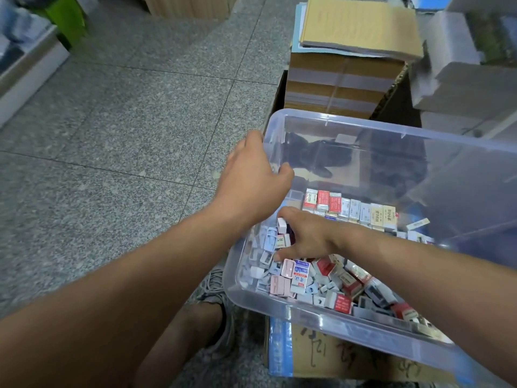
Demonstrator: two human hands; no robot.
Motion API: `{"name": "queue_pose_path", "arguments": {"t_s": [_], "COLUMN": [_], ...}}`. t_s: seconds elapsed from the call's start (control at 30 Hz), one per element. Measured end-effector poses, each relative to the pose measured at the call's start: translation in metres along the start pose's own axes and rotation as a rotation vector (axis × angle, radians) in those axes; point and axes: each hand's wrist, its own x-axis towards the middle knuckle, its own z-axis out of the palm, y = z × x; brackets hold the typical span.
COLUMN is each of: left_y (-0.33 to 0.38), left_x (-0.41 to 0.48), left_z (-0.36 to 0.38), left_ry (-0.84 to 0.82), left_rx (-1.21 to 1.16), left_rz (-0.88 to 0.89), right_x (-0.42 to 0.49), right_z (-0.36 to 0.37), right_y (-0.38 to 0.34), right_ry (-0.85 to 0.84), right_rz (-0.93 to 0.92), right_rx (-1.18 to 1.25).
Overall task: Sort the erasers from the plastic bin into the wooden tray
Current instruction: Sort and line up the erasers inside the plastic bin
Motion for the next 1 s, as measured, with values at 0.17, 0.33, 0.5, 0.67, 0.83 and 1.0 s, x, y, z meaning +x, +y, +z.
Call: {"name": "queue_pose_path", "arguments": {"t_s": [0.17, 0.33, 0.5, 0.67, 0.83, 1.0], "left_y": [0.0, 0.001, 0.001, 0.001, 0.001, 0.002], "left_x": [0.0, 0.0, -0.001, -0.001, -0.001, -0.002], "left_z": [0.001, 0.0, -0.001, 0.0, 0.0, -0.001], "left_ry": [-0.005, -0.008, -0.016, -0.017, -0.018, -0.019], "left_rx": [-0.002, -0.001, -0.01, -0.003, -0.004, -0.001], "left_rz": [-0.001, -0.01, -0.007, -0.002, -0.004, -0.005], "right_x": [-0.001, 0.003, -0.001, -0.007, -0.007, -0.013], "right_z": [0.008, 0.001, 0.005, 0.008, 0.018, 0.028], "right_y": [0.003, 0.005, 0.004, 0.005, 0.01, 0.014], "right_ry": [-0.025, -0.083, -0.073, -0.01, 0.089, 0.185], "right_rz": [0.017, 0.078, 0.033, -0.013, -0.042, -0.048], "right_rx": [0.183, 0.15, 0.115, 0.125, 0.13, 0.227]}}
